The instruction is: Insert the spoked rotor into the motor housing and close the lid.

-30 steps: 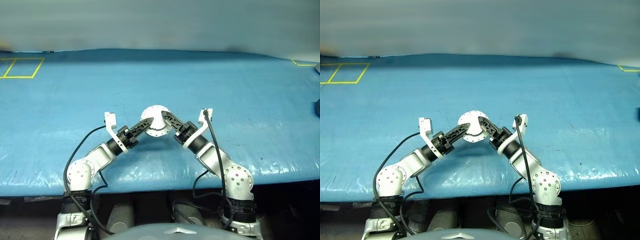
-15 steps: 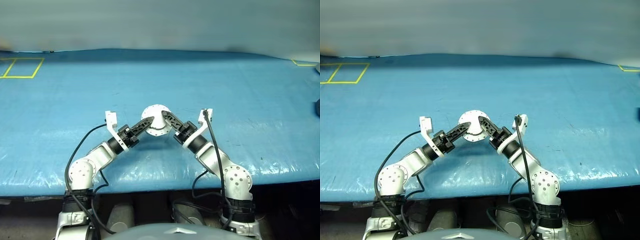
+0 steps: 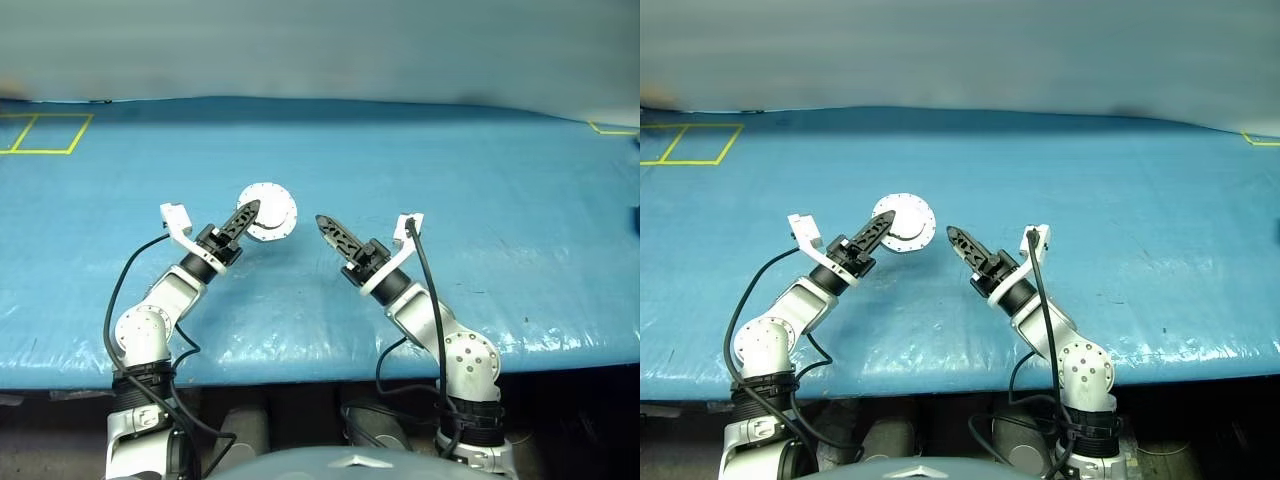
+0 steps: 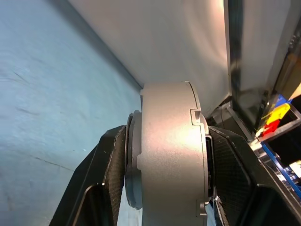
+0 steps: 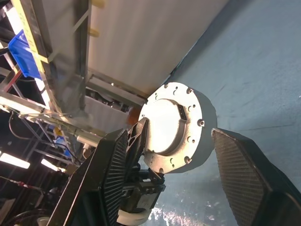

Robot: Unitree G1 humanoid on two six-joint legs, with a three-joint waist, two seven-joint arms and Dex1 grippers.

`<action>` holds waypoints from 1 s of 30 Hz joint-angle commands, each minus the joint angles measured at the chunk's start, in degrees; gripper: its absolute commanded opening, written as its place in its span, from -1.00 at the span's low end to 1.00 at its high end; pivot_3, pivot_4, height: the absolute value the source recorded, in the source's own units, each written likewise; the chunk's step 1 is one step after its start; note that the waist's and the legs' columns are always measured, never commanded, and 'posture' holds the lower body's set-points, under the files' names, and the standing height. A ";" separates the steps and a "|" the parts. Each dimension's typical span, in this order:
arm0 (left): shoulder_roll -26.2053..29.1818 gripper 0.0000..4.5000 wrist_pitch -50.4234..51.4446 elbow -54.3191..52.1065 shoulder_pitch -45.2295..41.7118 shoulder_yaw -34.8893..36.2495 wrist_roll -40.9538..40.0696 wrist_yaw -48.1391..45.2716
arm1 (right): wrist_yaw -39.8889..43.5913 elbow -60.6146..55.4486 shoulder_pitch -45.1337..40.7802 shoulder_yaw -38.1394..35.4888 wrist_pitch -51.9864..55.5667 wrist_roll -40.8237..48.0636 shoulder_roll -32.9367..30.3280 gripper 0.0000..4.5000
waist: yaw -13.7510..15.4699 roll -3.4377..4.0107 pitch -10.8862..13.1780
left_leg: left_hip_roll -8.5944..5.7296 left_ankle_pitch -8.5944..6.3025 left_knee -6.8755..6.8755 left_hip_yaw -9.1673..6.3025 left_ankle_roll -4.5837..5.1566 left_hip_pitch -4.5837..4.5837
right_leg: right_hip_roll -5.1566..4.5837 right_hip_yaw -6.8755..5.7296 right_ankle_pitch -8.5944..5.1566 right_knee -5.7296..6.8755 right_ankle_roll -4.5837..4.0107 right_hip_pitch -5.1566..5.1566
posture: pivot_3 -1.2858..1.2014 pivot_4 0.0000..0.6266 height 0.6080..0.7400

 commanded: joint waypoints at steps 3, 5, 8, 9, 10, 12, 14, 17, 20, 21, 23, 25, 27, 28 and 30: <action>0.23 0.06 -8.57 0.57 -3.44 3.94 4.19 3.42 | -0.03 -1.71 -0.76 0.23 -0.57 0.04 0.01 0.32 | -0.30 0.00 0.00 | 0.04 0.01 0.00 0.00 -0.02 0.04 | 0.06 0.01 0.02 0.04 -0.02 0.00 | 0.03 -0.52 1.00; 0.90 0.06 -12.90 3.79 -4.83 4.31 9.30 5.94 | -0.31 -1.67 -0.79 0.46 -0.69 -0.87 -0.15 0.32 | -0.35 0.00 0.00 | 0.07 0.02 0.00 -0.01 -0.03 0.06 | 0.11 0.00 0.03 0.06 -0.05 0.00 | 0.03 -0.52 1.00; 1.62 0.06 -16.01 7.08 -5.84 3.69 13.33 5.07 | 0.37 -2.03 -0.83 1.25 -0.95 -2.81 -0.83 0.32 | -0.36 0.00 0.00 | 0.06 0.03 -0.01 0.00 -0.05 0.06 | 0.11 0.01 0.04 0.06 -0.05 0.00 | 0.03 -0.52 1.00; 1.69 0.06 -16.53 8.10 -6.18 3.68 14.21 5.26 | 0.63 -2.26 -0.80 1.56 -0.99 -3.56 -1.13 0.32 | -0.32 0.00 0.00 | 0.05 0.03 -0.01 0.00 -0.04 0.04 | 0.10 0.01 0.04 0.04 -0.05 0.00 | 0.03 -0.52 1.00; 1.89 0.06 -17.08 8.95 -6.41 3.56 15.13 5.15 | 0.86 -2.51 -0.71 1.83 -1.10 -4.31 -1.36 0.32 | -0.24 -0.01 0.00 | 0.03 0.03 -0.02 0.01 -0.04 0.03 | 0.07 0.01 0.04 0.01 -0.04 0.00 | 0.03 -0.52 1.00; 2.21 0.06 -17.27 10.85 -6.99 3.72 16.36 5.27 | 1.25 -3.14 -0.55 2.59 -1.41 -6.53 -2.22 0.32 | -0.09 -0.02 0.00 | 0.03 0.02 -0.02 0.00 -0.03 -0.01 | 0.05 -0.01 0.06 -0.03 -0.02 0.00 | 0.03 -0.52 1.00; 2.68 0.06 -17.01 13.22 -7.64 3.50 17.45 4.42 | 1.78 -3.69 -0.18 3.08 -1.76 -8.12 -2.80 0.32 | 0.02 -0.04 -0.01 | 0.02 0.02 -0.02 -0.01 -0.03 -0.03 | 0.04 -0.01 0.06 -0.04 -0.01 -0.02 | 0.03 -0.52 1.00; 2.90 0.06 -17.55 16.54 -8.64 3.18 19.17 3.85 | 2.05 -4.18 0.37 3.30 -2.16 -9.37 -3.08 0.32 | -0.01 -0.05 -0.03 | 0.03 0.03 0.00 -0.02 -0.04 0.01 | 0.05 -0.03 0.06 0.01 -0.01 0.00 | 0.03 -0.52 1.00; 3.04 0.20 -18.50 18.61 -8.91 3.56 20.54 3.92 | 2.21 -4.50 0.78 3.58 -2.24 -10.59 -3.34 0.32 | -0.16 -0.05 -0.03 | 0.03 0.04 0.01 -0.02 -0.05 0.07 | 0.06 -0.02 0.07 0.02 0.01 0.06 | 0.03 -0.52 1.00; 3.16 0.36 -19.20 19.25 -8.90 3.92 21.10 4.14 | 2.28 -4.57 0.91 3.69 -2.19 -10.87 -3.34 0.32 | -0.23 -0.05 -0.03 | 0.03 0.04 0.01 -0.01 -0.05 0.11 | 0.07 -0.01 0.07 0.02 0.01 0.09 | 0.03 -0.52 1.00; 3.85 0.61 -19.02 20.83 -9.06 5.01 21.76 5.92 | 2.46 -4.70 1.14 4.13 -2.20 -11.50 -3.35 0.32 | -0.36 -0.05 -0.03 | 0.04 0.04 0.01 -0.01 -0.05 0.15 | 0.07 -0.01 0.08 0.03 0.01 0.12 | 0.03 -0.52 1.00; 4.74 0.89 -18.94 21.53 -8.91 5.95 22.46 7.33 | 2.56 -4.62 1.25 4.54 -2.07 -12.22 -3.39 0.32 | -0.43 -0.05 -0.03 | 0.06 0.04 0.01 -0.03 -0.05 0.16 | 0.10 -0.02 0.08 0.03 0.01 0.13 | 0.03 -0.52 1.00; 5.63 0.89 -18.85 21.81 -8.63 6.45 22.87 7.73 | 2.76 -4.60 1.33 4.78 -2.07 -12.79 -3.35 0.32 | -0.45 -0.06 -0.03 | 0.06 0.04 0.01 -0.04 -0.05 0.15 | 0.09 -0.02 0.08 0.03 0.01 0.13 | 0.03 -0.52 1.00; 6.31 0.89 -19.14 22.12 -8.51 7.27 23.04 8.53 | 3.12 -4.65 1.40 4.87 -2.22 -12.93 -3.32 0.32 | -0.45 -0.06 -0.03 | 0.06 0.04 0.01 -0.05 -0.05 0.16 | 0.08 -0.03 0.08 0.03 0.01 0.13 | 0.03 -0.52 1.00; 8.31 0.89 -19.33 23.16 -8.22 9.73 22.44 9.38 | 3.51 -4.56 1.47 5.08 -2.39 -13.28 -3.23 0.32 | -0.46 -0.06 -0.03 | 0.05 0.04 0.01 -0.05 -0.05 0.16 | 0.08 -0.03 0.08 0.03 0.01 0.13 | 0.03 -0.52 1.00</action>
